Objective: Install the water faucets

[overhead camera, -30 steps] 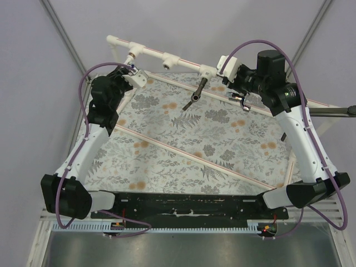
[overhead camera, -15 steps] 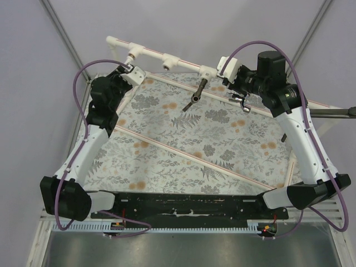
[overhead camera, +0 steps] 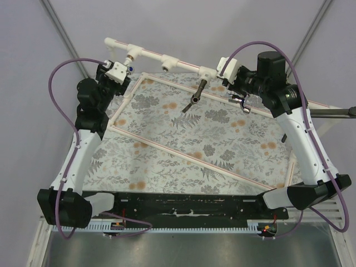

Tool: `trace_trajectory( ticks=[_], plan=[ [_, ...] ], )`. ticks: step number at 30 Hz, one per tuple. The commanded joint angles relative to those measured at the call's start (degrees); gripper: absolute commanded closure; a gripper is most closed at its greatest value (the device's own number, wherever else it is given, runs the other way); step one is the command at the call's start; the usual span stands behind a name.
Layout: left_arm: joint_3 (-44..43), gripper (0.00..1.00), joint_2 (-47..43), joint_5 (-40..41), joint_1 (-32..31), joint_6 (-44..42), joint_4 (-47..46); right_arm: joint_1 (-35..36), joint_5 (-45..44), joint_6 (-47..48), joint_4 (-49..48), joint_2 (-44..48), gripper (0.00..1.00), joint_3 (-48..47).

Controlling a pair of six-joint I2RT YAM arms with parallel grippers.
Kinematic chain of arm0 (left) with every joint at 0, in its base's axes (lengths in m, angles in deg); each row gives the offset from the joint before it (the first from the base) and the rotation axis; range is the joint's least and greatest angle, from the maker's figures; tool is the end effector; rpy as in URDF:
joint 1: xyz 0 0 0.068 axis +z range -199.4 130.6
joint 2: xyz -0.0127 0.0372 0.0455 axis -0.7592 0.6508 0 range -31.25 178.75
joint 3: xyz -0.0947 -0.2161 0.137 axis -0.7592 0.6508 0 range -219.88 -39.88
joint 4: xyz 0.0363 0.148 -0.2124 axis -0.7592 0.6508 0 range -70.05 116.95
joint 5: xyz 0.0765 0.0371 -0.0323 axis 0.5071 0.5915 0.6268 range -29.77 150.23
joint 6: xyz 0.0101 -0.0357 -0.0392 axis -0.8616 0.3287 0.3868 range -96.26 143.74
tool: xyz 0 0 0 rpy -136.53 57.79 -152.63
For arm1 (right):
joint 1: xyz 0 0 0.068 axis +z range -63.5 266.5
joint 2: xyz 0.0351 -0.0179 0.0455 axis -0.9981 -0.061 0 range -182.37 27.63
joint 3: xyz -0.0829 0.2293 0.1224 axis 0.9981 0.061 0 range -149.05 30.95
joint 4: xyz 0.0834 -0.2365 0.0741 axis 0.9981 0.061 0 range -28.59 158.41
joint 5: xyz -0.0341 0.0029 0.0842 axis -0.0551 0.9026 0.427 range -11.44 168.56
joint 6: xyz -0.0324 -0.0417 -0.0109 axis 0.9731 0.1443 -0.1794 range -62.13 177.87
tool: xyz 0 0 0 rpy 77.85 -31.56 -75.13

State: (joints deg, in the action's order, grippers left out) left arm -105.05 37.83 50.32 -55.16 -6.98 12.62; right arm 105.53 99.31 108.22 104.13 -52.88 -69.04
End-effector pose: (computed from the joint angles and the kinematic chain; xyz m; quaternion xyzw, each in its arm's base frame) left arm 0.2811 -0.0346 0.4097 0.2736 0.6291 0.0989 0.7208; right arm 0.2662 0.1053 0.4698 -0.5490 0.6190 -0.0013 0.5617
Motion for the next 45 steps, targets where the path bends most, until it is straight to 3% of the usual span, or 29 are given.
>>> trace_trajectory(
  ticks=[1,9,13,17,23,28,32,37,45],
  plan=[
    [-0.40,0.29,-2.81,-6.25,1.71,9.18,0.04,1.72,7.11,-1.74,11.16,0.44,1.00,2.60],
    [-1.80,0.25,-5.18,-16.35,8.56,22.09,5.04,1.72,6.76,-1.66,11.07,0.44,1.00,2.69],
    [-2.07,0.25,-6.59,-16.90,11.64,30.08,6.80,1.72,6.58,-1.66,11.16,0.27,1.00,2.60],
    [-2.42,0.24,-8.08,-13.91,13.67,45.71,7.07,1.63,6.05,-1.66,11.16,0.18,1.00,2.51],
    [-3.57,0.25,-9.31,-3.19,13.85,71.98,15.59,1.72,5.44,-1.74,11.16,-0.08,1.00,2.08],
    [-0.23,0.25,-10.02,-6.43,13.76,96.59,11.92,1.80,5.53,-1.74,11.16,-0.35,1.00,1.99],
    [0.92,0.23,-8.79,-9.77,13.32,109.88,8.21,1.89,5.35,-1.74,11.16,0.00,1.00,2.25],
    [0.57,0.21,-7.56,-8.73,12.00,116.93,10.05,1.80,5.09,-1.74,11.16,0.09,1.00,2.16],
    [-0.40,0.21,-4.66,-4.51,9.81,121.07,8.04,1.80,4.39,-1.66,11.16,0.44,1.00,2.25]
  ],
)
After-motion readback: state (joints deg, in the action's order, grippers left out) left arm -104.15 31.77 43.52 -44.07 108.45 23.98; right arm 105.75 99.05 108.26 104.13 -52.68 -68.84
